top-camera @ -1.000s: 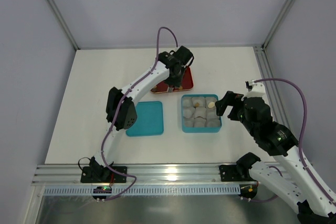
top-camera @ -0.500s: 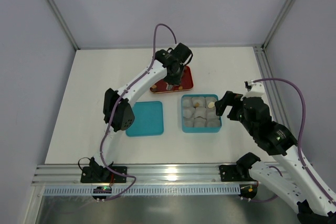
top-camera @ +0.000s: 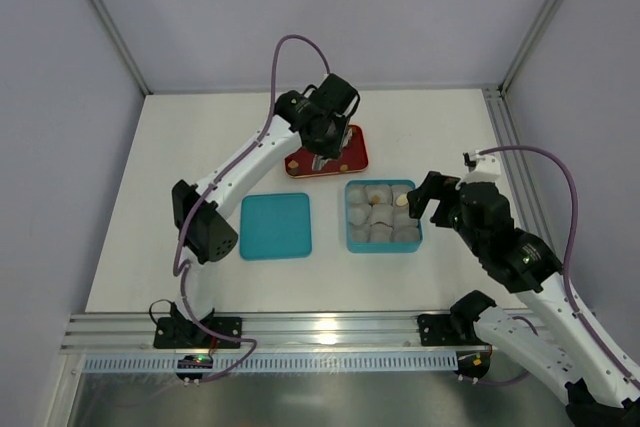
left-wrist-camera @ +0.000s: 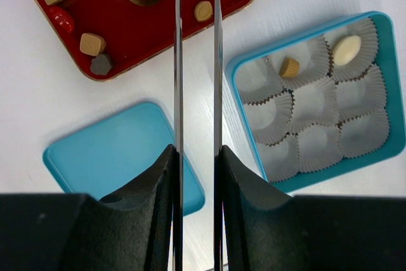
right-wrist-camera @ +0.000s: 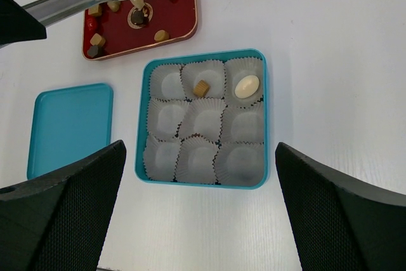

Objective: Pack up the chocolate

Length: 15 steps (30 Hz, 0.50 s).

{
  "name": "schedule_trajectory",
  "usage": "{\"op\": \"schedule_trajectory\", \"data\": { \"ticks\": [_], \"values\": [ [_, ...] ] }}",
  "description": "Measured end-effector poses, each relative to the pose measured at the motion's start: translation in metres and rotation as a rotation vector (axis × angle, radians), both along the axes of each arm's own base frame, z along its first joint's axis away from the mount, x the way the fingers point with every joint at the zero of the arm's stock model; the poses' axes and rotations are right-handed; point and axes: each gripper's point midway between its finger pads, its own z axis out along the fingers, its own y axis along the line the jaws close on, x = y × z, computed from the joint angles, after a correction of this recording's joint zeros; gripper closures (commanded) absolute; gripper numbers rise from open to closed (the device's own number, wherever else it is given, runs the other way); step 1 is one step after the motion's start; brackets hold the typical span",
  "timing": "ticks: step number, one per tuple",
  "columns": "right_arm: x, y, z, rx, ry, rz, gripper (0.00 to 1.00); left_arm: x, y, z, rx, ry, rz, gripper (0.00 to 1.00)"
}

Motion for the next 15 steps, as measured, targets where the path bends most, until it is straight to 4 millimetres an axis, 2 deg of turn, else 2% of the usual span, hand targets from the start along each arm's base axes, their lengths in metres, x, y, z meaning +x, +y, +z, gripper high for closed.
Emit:
{"op": "schedule_trajectory", "data": {
  "ticks": [6,15],
  "values": [
    [0.002,0.001,0.001,0.004,-0.005,0.001,0.0,-0.028,-0.01,0.014,-0.02,-0.008,-0.042,0.8],
    [0.003,0.003,-0.002,0.008,-0.004,0.003,0.0,-0.085,-0.025,-0.008,0.028,0.051,-0.134,0.8]
  ]
}}
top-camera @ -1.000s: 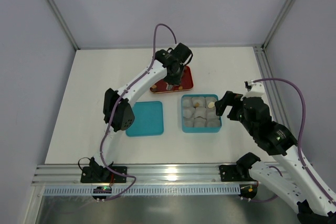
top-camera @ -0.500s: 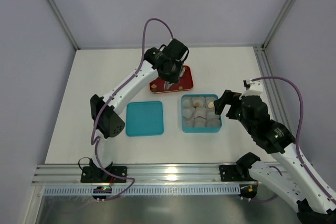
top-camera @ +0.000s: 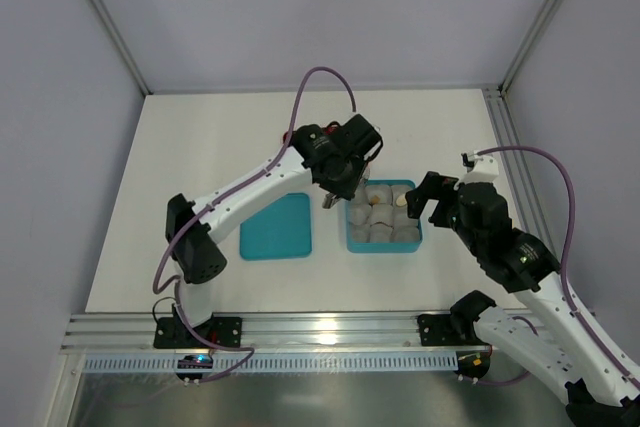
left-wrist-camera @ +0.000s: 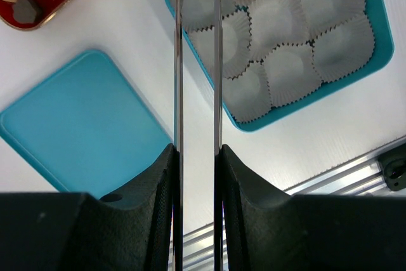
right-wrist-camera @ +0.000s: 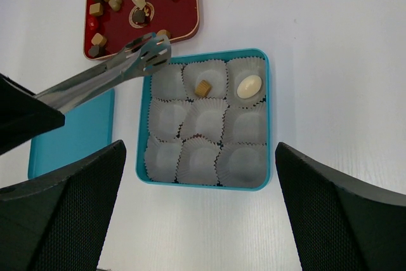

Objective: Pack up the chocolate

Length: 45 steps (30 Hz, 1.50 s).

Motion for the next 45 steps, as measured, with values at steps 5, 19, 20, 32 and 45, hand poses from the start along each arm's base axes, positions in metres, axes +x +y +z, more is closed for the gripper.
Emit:
{"op": "schedule_trajectory", "data": {
  "ticks": [5,19,20,32,45],
  "values": [
    [0.0,0.0,-0.003,-0.002,0.006,0.002,0.0,-0.023,-0.002,-0.013,0.029,0.03,-0.03,0.8],
    [-0.001,0.0,-0.003,-0.001,0.005,0.003,0.0,-0.026,-0.002,-0.025,0.047,0.027,-0.022,0.73],
    [-0.001,0.0,-0.003,-0.001,0.005,0.003,0.0,-0.026,-0.003,-0.025,0.049,0.023,-0.022,0.73],
    [-0.001,0.0,-0.005,-0.003,0.008,0.003,0.0,-0.028,-0.005,-0.03,0.085,-0.004,-0.027,0.66],
    [-0.002,0.0,-0.004,0.001,0.006,0.005,0.0,-0.024,-0.007,-0.026,0.087,-0.022,-0.023,0.6]
  ]
}}
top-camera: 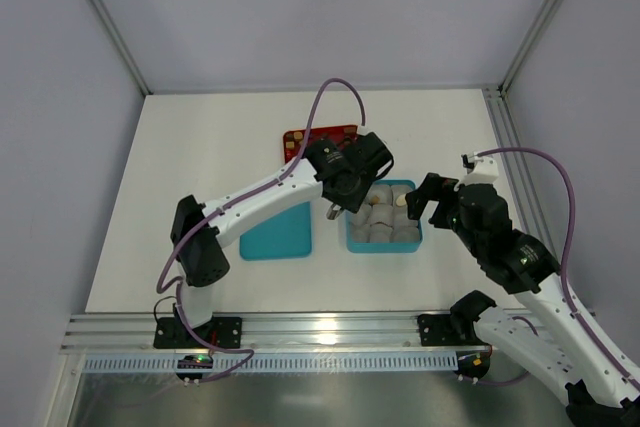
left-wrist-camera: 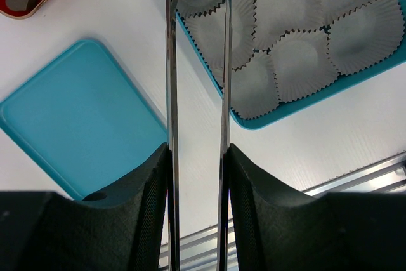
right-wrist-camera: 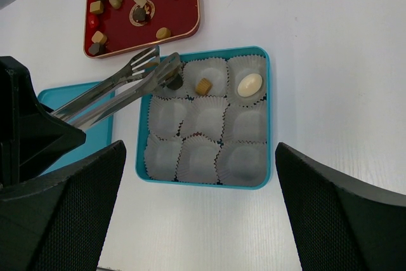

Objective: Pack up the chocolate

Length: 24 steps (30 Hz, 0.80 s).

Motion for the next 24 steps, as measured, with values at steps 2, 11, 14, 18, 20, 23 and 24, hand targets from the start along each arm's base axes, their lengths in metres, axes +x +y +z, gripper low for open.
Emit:
{"op": "schedule_trajectory", "data": {
  "ticks": [2,11,14,18,20,23,24],
  "values": [
    [0.0,0.0,0.0,0.001,-0.002,0.0,0.0,0.0,0.0,0.001,0.0,-0.002,0.0,0.6],
    [0.0,0.0,0.0,0.001,-0.002,0.0,0.0,0.006,-0.009,0.027,-0.05,-0.046,0.0,0.59],
    [0.0,0.0,0.0,0.001,-0.002,0.001,0.0,0.013,-0.013,0.048,-0.089,-0.091,0.007,0.58],
    [0.0,0.0,0.0,0.001,-0.001,0.002,0.0,0.028,-0.009,0.069,-0.121,-0.136,0.037,0.58],
    [0.0,0.0,0.0,0.002,-0.001,0.004,0.0,0.038,-0.001,0.074,-0.121,-0.148,0.061,0.57],
    [0.0,0.001,0.0,0.002,-0.001,0.005,0.0,0.06,0.017,0.075,-0.104,-0.16,0.111,0.57],
    [-0.001,0.001,0.0,0.002,0.0,0.006,0.0,0.069,0.026,0.072,-0.09,-0.161,0.134,0.57]
  ]
}}
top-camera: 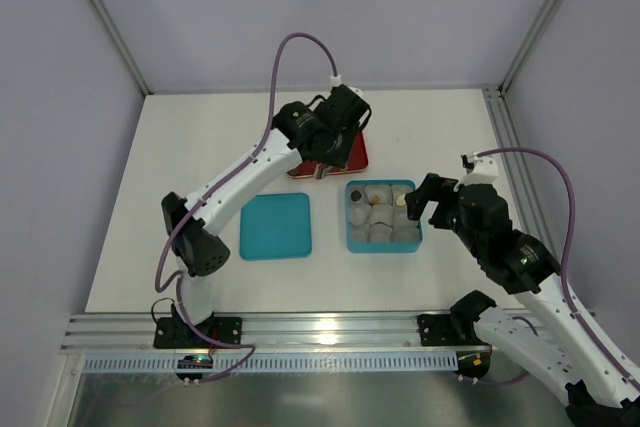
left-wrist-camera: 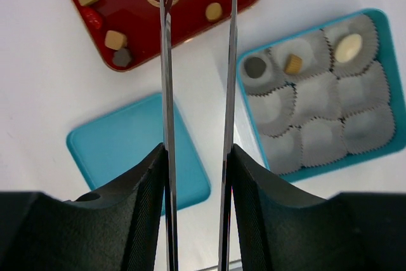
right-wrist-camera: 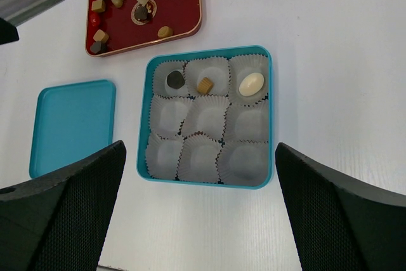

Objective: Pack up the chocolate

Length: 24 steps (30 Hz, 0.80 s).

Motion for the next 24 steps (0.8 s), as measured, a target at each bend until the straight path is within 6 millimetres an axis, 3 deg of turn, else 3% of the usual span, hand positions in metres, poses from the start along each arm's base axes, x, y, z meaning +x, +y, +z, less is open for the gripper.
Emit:
{"op": "schedule_trajectory", "data": {
  "ticks": [4,8,15,24],
  "values": [
    [0.0,0.001,0.0,0.002,0.002,0.004,0.0,0.033,0.024,-0.02,0.055,0.016,0.074,0.56],
    [0.0,0.001,0.0,0.002,0.002,0.005,0.0,0.049,0.03,-0.044,0.106,0.053,0.09,0.55],
    [0.0,0.001,0.0,0.002,0.002,0.006,0.0,0.059,0.032,-0.078,0.16,0.108,0.093,0.53],
    [-0.001,0.001,-0.001,0.0,0.006,0.006,0.0,0.064,0.037,-0.085,0.171,0.125,0.09,0.56]
  ]
}}
